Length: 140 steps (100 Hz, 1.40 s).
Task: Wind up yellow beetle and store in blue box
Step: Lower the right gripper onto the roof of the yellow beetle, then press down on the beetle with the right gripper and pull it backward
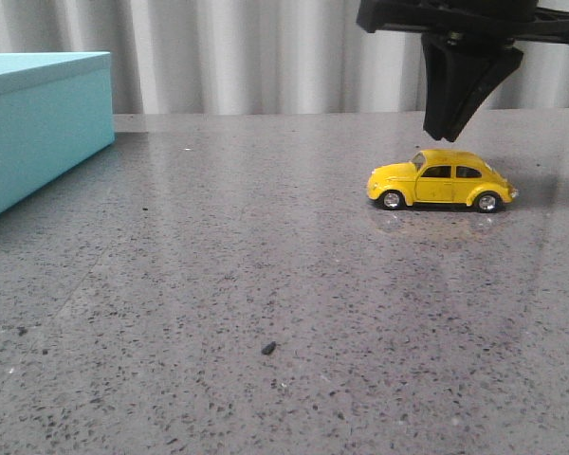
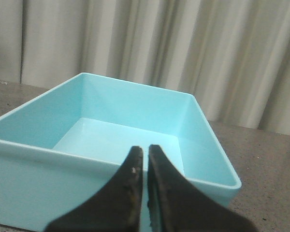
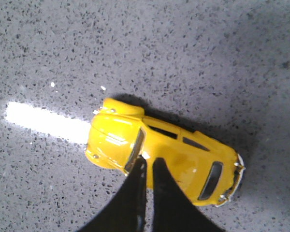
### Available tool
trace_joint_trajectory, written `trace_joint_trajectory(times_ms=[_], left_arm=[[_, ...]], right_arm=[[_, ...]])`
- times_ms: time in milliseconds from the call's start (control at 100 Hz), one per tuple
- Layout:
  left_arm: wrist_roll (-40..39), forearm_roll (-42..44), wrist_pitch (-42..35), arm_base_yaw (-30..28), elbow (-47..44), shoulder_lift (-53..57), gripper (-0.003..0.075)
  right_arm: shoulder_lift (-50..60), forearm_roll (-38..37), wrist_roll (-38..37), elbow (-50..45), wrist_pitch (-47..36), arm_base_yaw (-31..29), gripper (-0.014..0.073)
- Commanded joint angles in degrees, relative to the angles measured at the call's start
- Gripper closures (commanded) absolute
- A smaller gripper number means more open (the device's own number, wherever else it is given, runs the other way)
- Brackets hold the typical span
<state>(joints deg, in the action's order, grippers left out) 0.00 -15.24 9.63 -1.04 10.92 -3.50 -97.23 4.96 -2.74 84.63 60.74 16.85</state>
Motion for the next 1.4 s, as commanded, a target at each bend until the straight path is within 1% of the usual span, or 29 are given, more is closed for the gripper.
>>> trace_joint_trajectory(times_ms=[0, 450, 630, 1040, 1120, 1240, 1390], left_arm=[[-0.78, -0.54, -4.04, -0.15, 2.01, -1.08, 0.0741], [-0.78, -0.54, -4.04, -0.15, 2.01, -1.08, 0.0741], [-0.78, -0.54, -4.04, -0.15, 2.01, -1.08, 0.0741], [-0.78, -0.54, -4.78, -0.15, 2.01, -1.08, 0.0741], [-0.78, -0.54, -4.78, -0.15, 2.01, -1.08, 0.0741], [-0.78, -0.54, -4.78, -0.15, 2.01, -1.08, 0.0741], [-0.78, -0.54, -4.78, -0.15, 2.01, -1.08, 0.0741]], right_arm=[[1.87, 0.32, 0.27, 1.99, -1.38, 0.03, 0.0654], [0.17, 0.67, 0.27, 1.99, -0.79, 0.03, 0.0654], [0.17, -0.77, 0.27, 1.99, 0.83, -0.84, 0.0654], [0.17, -3.22, 0.17, 1.66, 3.78, -7.43, 0.0654], [0.17, -4.96, 0.17, 0.97, 4.01, -8.64, 0.0654], [0.17, -4.96, 0.17, -0.84, 4.02, -10.25, 0.0654], [0.17, -6.98, 0.04, -1.8, 3.85, -12.51, 0.0654]])
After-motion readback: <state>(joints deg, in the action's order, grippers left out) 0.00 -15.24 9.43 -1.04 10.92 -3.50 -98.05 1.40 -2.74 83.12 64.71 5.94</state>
